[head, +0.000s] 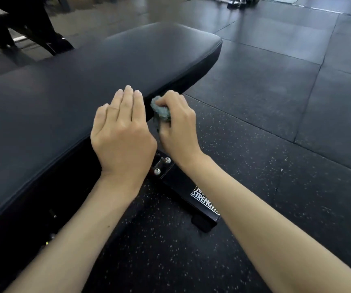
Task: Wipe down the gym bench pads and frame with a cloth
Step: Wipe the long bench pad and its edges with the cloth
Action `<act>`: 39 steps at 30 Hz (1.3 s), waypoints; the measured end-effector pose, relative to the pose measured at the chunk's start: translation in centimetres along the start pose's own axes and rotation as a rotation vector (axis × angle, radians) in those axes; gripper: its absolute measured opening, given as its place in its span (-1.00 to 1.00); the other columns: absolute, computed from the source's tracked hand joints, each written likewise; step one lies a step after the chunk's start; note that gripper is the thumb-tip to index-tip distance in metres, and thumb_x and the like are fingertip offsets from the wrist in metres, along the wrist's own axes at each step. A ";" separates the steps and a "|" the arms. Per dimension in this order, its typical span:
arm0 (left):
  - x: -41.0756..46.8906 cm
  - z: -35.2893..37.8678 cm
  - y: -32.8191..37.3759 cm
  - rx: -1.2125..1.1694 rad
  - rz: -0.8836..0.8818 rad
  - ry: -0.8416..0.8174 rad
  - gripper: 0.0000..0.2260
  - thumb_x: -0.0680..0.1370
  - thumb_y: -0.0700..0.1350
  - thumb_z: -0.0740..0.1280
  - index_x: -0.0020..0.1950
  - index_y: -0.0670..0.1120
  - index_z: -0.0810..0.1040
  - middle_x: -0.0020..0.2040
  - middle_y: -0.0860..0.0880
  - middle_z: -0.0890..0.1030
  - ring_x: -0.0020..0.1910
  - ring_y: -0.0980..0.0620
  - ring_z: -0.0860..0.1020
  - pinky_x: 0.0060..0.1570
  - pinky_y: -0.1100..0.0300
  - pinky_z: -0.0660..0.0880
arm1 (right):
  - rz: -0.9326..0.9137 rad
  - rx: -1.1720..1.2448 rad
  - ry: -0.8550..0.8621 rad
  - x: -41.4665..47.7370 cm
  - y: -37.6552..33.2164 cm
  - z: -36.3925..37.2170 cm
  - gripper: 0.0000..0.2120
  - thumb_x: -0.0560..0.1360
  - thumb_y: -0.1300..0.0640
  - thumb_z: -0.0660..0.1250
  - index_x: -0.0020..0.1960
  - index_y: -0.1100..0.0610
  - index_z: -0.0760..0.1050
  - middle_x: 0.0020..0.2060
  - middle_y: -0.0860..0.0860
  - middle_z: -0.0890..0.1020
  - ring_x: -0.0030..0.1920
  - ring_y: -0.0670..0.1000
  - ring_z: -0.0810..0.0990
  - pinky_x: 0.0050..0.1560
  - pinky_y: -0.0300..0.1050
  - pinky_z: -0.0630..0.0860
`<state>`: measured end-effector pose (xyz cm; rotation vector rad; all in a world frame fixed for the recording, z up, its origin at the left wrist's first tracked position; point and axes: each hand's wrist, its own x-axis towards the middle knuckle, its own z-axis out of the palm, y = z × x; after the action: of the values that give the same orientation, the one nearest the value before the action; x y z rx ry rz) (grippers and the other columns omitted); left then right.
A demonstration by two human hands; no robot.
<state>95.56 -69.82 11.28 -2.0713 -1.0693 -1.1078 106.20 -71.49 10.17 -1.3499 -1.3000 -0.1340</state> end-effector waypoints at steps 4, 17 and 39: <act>-0.1 -0.3 -0.3 0.016 0.016 -0.018 -0.66 0.47 -0.31 0.19 0.21 -0.23 0.57 0.20 -0.14 0.61 0.21 -0.07 0.57 0.14 0.05 0.43 | -0.053 -0.024 -0.242 -0.1 1.1 -1.9 -0.83 0.35 0.48 0.29 -0.13 0.28 0.50 -0.21 0.06 0.57 -0.17 0.06 0.47 -0.14 -0.26 0.38; 0.0 0.0 -0.2 0.022 0.011 0.021 -0.66 0.44 -0.31 0.21 0.17 -0.22 0.60 0.15 -0.13 0.64 0.16 -0.06 0.60 0.08 0.06 0.46 | 0.015 0.090 -0.041 0.0 0.2 -0.3 -0.81 0.35 0.47 0.30 -0.09 0.29 0.56 -0.20 0.08 0.62 -0.18 0.11 0.55 -0.13 -0.13 0.46; -0.1 0.3 -0.3 0.057 0.046 0.039 -0.63 0.40 -0.33 0.25 0.17 -0.19 0.61 0.15 -0.09 0.64 0.14 -0.04 0.61 0.07 0.11 0.43 | 0.148 0.132 0.048 0.6 1.8 0.6 -0.80 0.35 0.52 0.23 -0.12 0.27 0.45 -0.21 0.04 0.49 -0.14 0.03 0.42 -0.13 -0.39 0.31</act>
<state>95.36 -69.48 11.08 -2.0115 -1.0171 -1.0785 107.35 -70.17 9.35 -1.3167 -1.1451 0.0210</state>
